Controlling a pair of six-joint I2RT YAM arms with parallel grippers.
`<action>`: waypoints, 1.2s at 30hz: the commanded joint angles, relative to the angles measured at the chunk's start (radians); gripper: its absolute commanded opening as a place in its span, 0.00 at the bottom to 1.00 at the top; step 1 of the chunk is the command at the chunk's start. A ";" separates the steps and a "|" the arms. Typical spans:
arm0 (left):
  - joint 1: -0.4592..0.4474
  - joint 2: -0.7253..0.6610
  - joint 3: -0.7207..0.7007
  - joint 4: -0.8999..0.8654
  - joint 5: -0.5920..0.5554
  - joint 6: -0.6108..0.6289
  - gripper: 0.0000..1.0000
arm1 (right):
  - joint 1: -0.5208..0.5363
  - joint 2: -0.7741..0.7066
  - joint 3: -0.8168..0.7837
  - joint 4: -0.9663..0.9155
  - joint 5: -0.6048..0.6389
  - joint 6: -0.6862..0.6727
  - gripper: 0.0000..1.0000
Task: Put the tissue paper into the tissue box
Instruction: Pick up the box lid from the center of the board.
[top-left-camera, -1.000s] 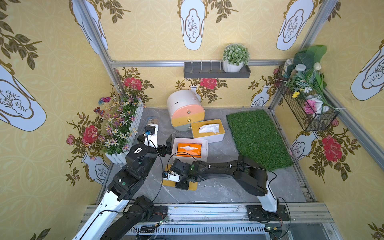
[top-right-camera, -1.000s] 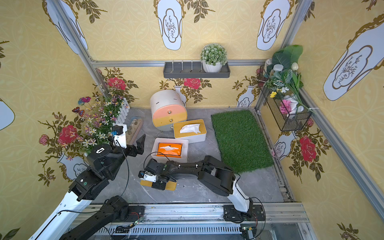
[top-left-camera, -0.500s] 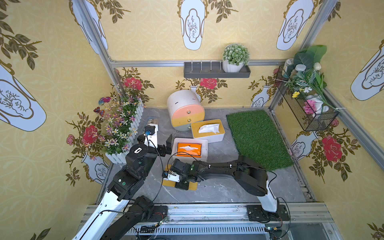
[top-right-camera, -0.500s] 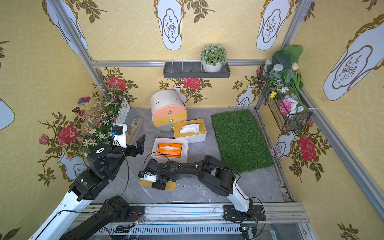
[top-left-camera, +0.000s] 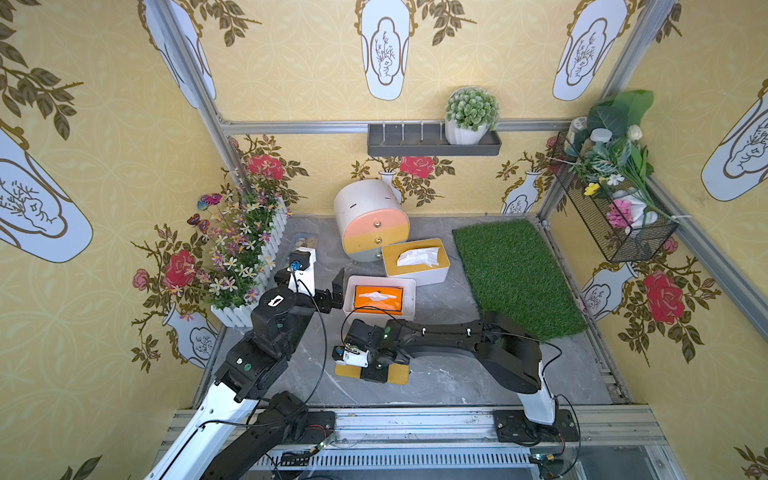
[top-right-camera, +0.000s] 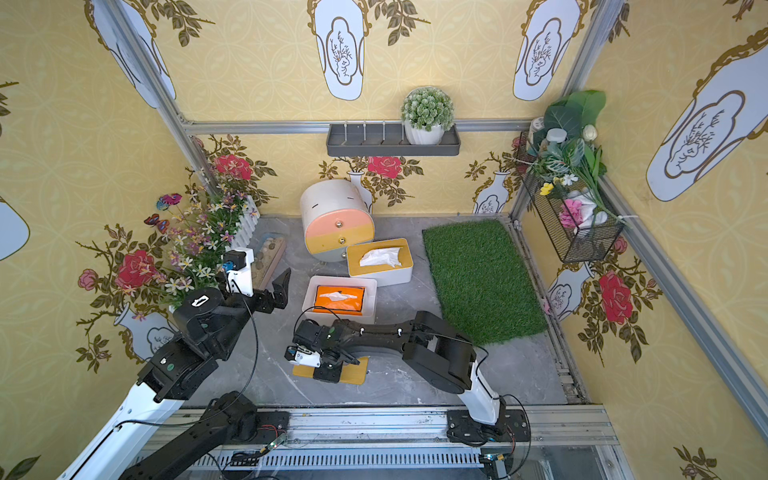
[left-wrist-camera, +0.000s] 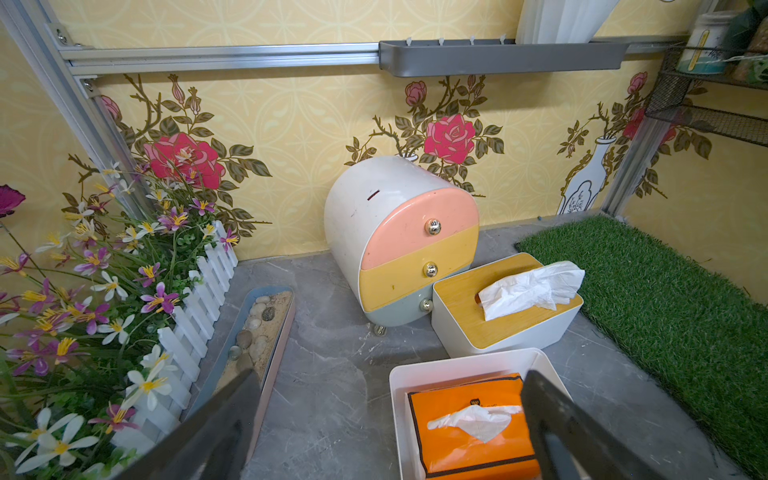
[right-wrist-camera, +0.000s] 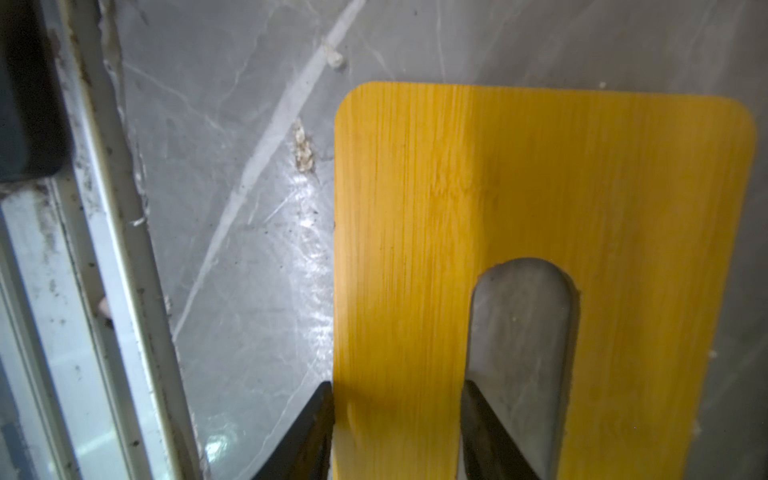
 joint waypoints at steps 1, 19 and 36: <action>0.002 -0.002 -0.004 0.023 -0.004 -0.006 1.00 | 0.003 -0.023 0.003 -0.050 -0.003 -0.002 0.23; 0.009 -0.006 -0.005 0.023 -0.008 -0.006 1.00 | 0.006 -0.132 -0.052 -0.053 -0.003 0.014 0.22; 0.016 0.004 0.001 0.023 0.007 0.002 1.00 | -0.019 -0.447 -0.272 -0.025 -0.014 0.067 0.22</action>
